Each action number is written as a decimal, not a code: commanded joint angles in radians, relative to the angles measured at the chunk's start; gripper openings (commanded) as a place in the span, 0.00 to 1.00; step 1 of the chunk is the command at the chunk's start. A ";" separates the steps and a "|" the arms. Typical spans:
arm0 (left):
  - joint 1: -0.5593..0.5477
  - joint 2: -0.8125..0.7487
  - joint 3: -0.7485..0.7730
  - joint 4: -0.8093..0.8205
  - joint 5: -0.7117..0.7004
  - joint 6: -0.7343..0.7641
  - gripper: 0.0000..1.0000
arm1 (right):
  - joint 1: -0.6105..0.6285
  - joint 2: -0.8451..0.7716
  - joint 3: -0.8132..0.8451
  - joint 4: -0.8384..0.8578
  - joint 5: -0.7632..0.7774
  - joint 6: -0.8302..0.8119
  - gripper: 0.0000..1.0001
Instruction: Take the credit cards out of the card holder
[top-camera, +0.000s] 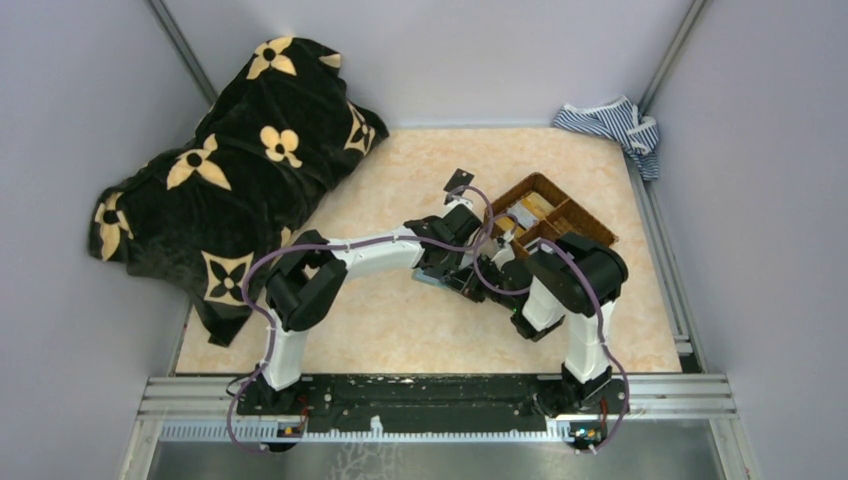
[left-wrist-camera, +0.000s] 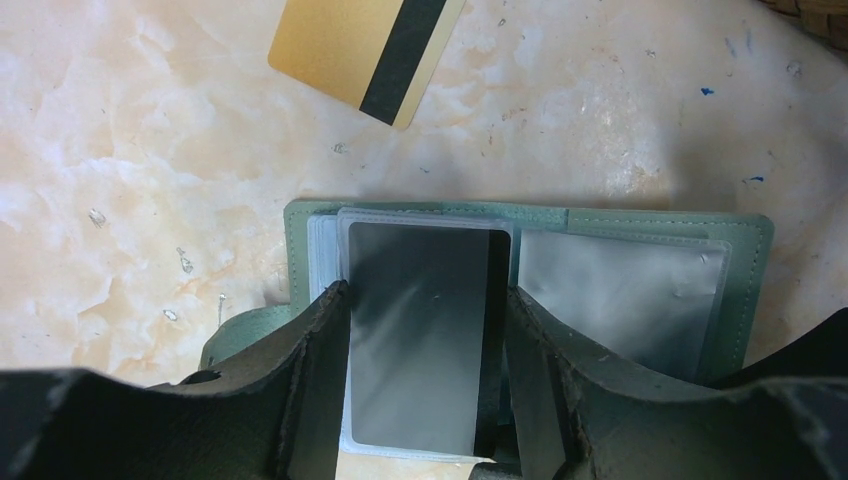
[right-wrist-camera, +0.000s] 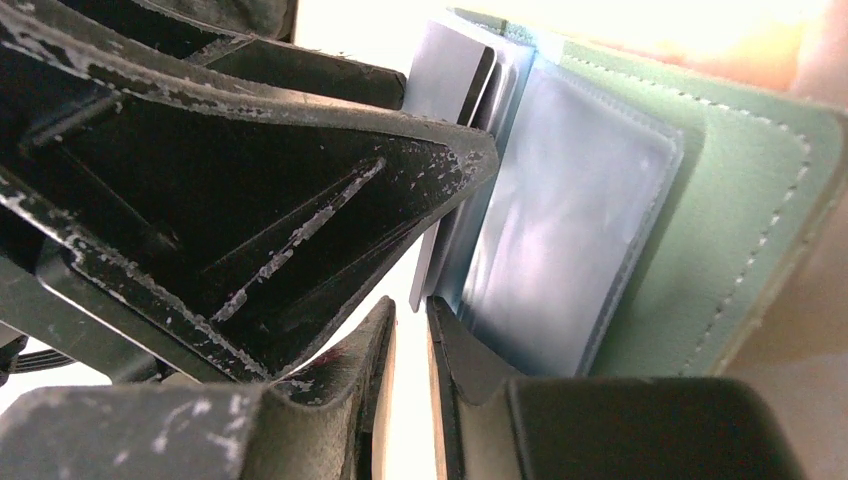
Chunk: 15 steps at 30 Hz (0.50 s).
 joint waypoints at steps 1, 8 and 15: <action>-0.074 0.082 -0.052 -0.101 0.238 -0.099 0.28 | -0.002 0.017 0.098 0.198 0.028 0.054 0.18; -0.074 0.069 -0.073 -0.093 0.236 -0.099 0.28 | -0.002 -0.011 0.095 0.224 0.001 0.070 0.18; -0.074 0.053 -0.098 -0.065 0.265 -0.101 0.28 | -0.002 -0.033 0.088 0.295 -0.024 0.108 0.21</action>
